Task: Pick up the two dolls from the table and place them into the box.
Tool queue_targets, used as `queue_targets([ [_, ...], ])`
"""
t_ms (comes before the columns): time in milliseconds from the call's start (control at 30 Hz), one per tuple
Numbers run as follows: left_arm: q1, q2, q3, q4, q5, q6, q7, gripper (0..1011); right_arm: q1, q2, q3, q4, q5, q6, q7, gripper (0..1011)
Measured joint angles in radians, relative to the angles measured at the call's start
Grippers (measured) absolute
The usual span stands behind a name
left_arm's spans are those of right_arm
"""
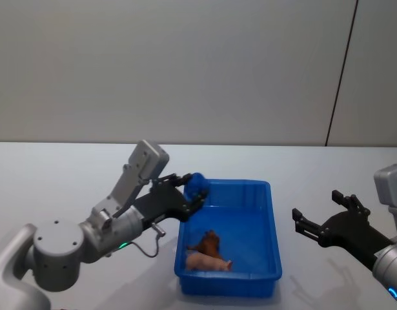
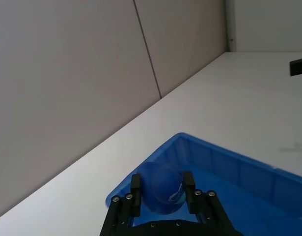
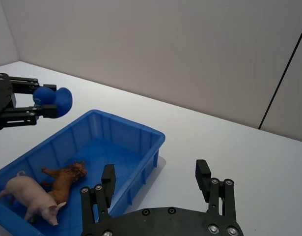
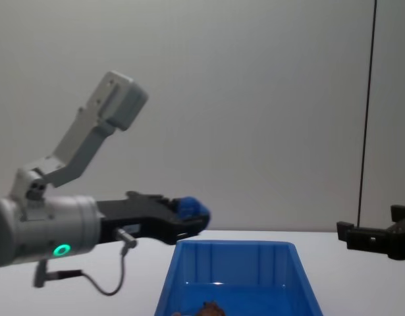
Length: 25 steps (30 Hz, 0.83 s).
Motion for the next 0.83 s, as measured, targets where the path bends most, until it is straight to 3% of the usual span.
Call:
queue_targets([
  [300, -0.03, -0.034, 0.02, 0.032, -0.012, -0.035, -0.041, 773, 0.0, 0.0, 0.0, 0.0, 0.0, 0.0, 0.0, 1001],
  [533, -0.018, -0.029, 0.024, 0.011, -0.026, -0.041, -0.046, 964, 0.0, 0.0, 0.0, 0.0, 0.0, 0.0, 0.0, 1001],
  [833, 0.028, 0.004, 0.02, -0.054, -0.05, -0.047, -0.03, 1002, 0.0, 0.0, 0.0, 0.0, 0.0, 0.0, 0.0, 1001],
])
